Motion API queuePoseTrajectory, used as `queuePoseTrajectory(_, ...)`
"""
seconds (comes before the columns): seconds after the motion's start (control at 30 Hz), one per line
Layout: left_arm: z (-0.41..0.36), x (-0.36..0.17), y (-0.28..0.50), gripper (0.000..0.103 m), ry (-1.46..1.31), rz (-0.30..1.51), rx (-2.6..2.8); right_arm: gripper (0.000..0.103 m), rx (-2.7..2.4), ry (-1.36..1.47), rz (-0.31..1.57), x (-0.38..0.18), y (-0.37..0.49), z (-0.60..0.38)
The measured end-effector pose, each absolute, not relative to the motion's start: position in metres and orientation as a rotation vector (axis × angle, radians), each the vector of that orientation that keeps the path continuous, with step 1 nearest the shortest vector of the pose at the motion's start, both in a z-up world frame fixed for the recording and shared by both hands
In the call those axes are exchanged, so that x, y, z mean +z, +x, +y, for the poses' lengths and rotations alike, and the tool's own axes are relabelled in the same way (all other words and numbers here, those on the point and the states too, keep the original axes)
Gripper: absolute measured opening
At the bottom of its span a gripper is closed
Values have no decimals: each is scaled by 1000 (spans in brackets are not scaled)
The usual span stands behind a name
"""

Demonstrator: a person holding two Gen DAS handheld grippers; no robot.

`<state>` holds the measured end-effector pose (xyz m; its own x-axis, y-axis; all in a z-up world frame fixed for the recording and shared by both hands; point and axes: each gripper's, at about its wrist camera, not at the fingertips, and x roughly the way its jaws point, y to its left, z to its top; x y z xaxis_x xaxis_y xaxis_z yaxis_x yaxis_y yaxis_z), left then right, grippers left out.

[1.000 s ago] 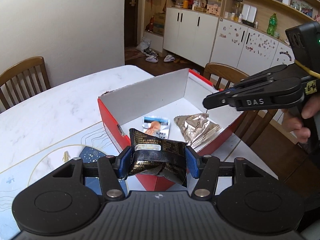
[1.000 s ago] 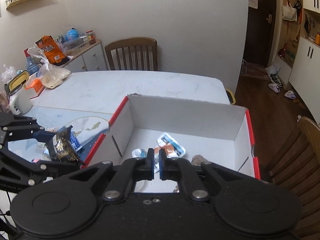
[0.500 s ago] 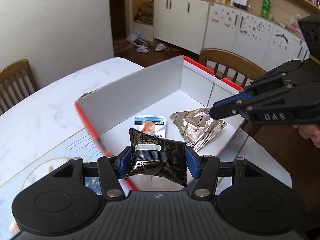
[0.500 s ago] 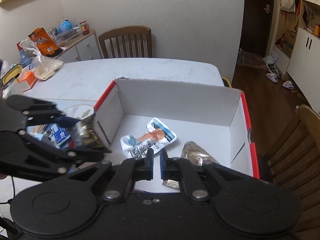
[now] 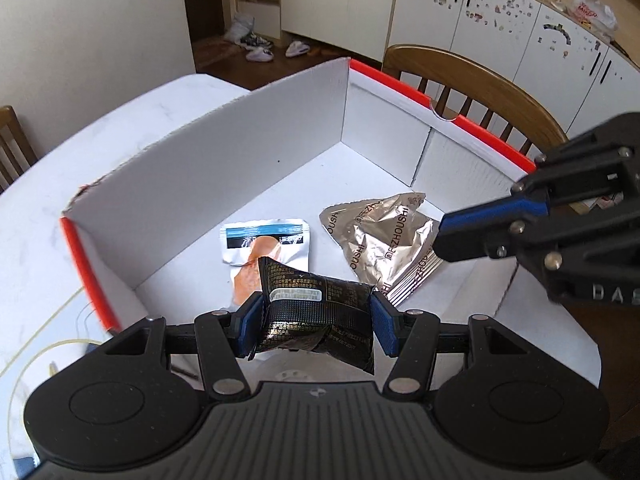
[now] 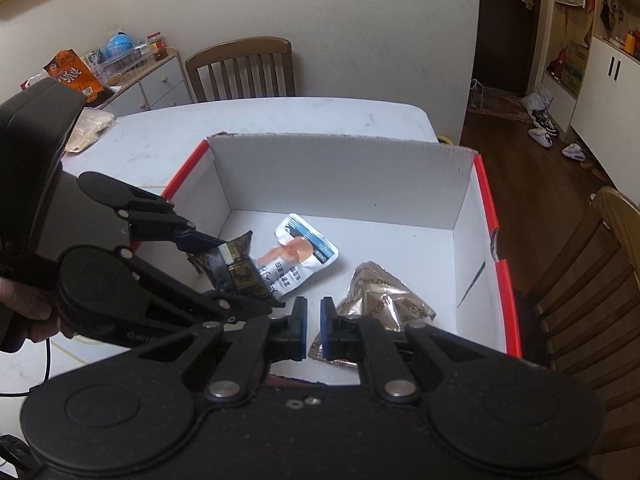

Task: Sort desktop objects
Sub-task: 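Open the right tool to drop the tape roll while left tool lowers black packet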

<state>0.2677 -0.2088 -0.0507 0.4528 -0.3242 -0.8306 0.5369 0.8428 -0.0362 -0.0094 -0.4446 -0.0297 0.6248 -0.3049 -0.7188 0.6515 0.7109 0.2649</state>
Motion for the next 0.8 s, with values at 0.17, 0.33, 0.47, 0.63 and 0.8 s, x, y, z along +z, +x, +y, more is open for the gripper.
queuePoseTrajectory(0.17,-209,-57,284,56,219,1024,-535,8,-580,557,700,-33,-9,-448)
queuePoseTrajectory(0.33,-212,-69,293,56,230,1102,-538,11,-580,565,711,-37,-9,-449)
queuePoseTrajectory(0.47,-212,-69,295,57,231,1115,-532,11,-581,568,711,-37,-8,-449)
queuePoseTrajectory(0.63,-210,-66,294,71,210,1107,-532,14,-585,567,707,-35,-9,-447)
queuePoseTrajectory(0.8,-209,-57,289,74,198,1075,-524,15,-597,568,698,-31,-13,-444)
